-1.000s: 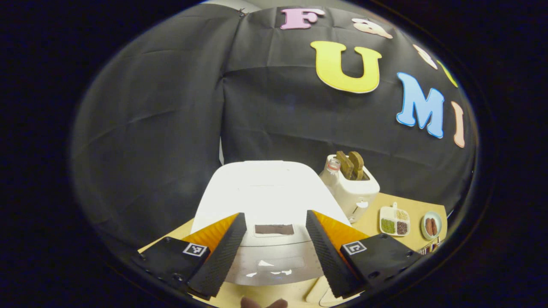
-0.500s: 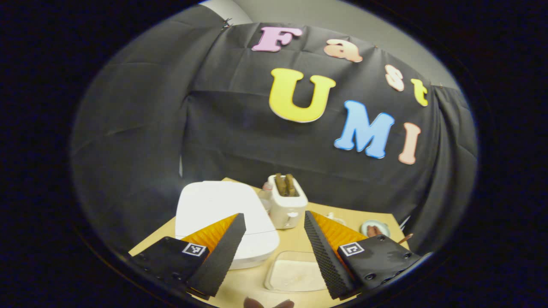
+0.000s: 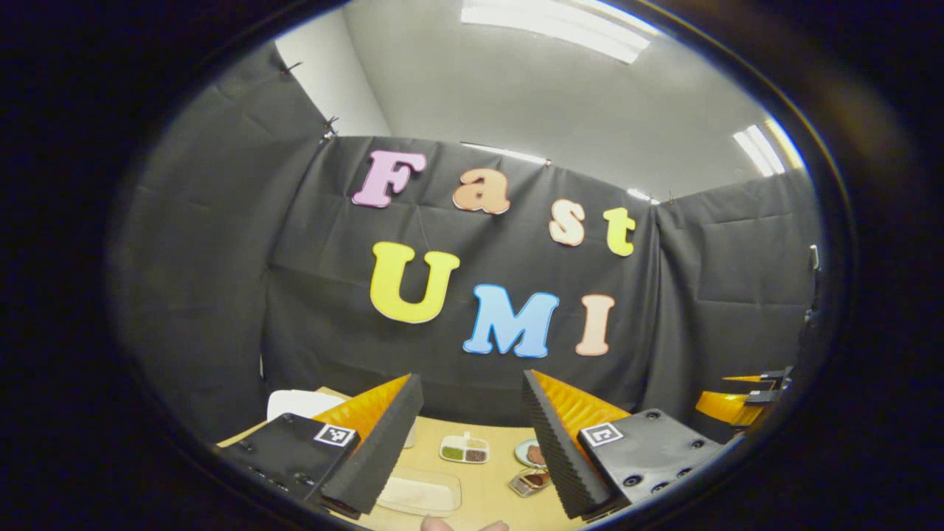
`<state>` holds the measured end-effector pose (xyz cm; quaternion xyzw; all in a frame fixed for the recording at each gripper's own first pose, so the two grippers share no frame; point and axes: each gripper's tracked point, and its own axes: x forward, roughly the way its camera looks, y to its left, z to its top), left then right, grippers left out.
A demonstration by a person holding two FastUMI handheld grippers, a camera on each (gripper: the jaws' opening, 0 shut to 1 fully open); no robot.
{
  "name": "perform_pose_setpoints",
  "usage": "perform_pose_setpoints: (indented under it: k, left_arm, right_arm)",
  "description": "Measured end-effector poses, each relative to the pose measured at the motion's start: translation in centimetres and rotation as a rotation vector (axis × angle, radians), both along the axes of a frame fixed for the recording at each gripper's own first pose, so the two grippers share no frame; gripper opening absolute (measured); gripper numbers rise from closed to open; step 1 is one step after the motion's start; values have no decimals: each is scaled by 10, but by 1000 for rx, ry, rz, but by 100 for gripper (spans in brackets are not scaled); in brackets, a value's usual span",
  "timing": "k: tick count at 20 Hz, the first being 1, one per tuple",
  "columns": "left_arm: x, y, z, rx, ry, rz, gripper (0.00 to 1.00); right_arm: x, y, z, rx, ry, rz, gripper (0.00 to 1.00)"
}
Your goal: Close the left gripper, press the button to open the rice cooker; take a wooden spoon from the chopstick holder with the right hand, scoop a spoonful of rice and pour it into the rice cooker, then put the wooden spoon back into the chopstick holder.
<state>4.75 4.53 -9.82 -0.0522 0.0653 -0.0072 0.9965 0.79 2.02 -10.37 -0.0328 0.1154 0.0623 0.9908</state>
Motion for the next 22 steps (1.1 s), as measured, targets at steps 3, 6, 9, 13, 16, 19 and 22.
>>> perform_pose_setpoints:
  k: [3,6,9,13,16,19,22]
  left_arm:
    - [-34,-31,12,54,-13,17,91]
    - [-58,-46,6,135,19,35,91]
    - [-63,-57,4,91,37,27,91]
    - [-69,-41,3,22,59,56,91]
    - [-64,-26,3,38,61,61,91]
    - [-61,-21,-1,33,60,51,92]
    - [-58,-22,-9,13,74,28,92]
  right_arm:
    - [-9,-21,8,22,-39,29,85]
    - [-16,-28,1,90,-14,38,85]
    - [-21,-36,11,99,-35,22,86]
    - [-26,-30,17,88,-40,38,86]
    - [-24,-22,20,102,-46,28,86]
    - [-23,-21,19,87,-38,11,86]
    - [-22,-16,17,93,-29,-3,86]
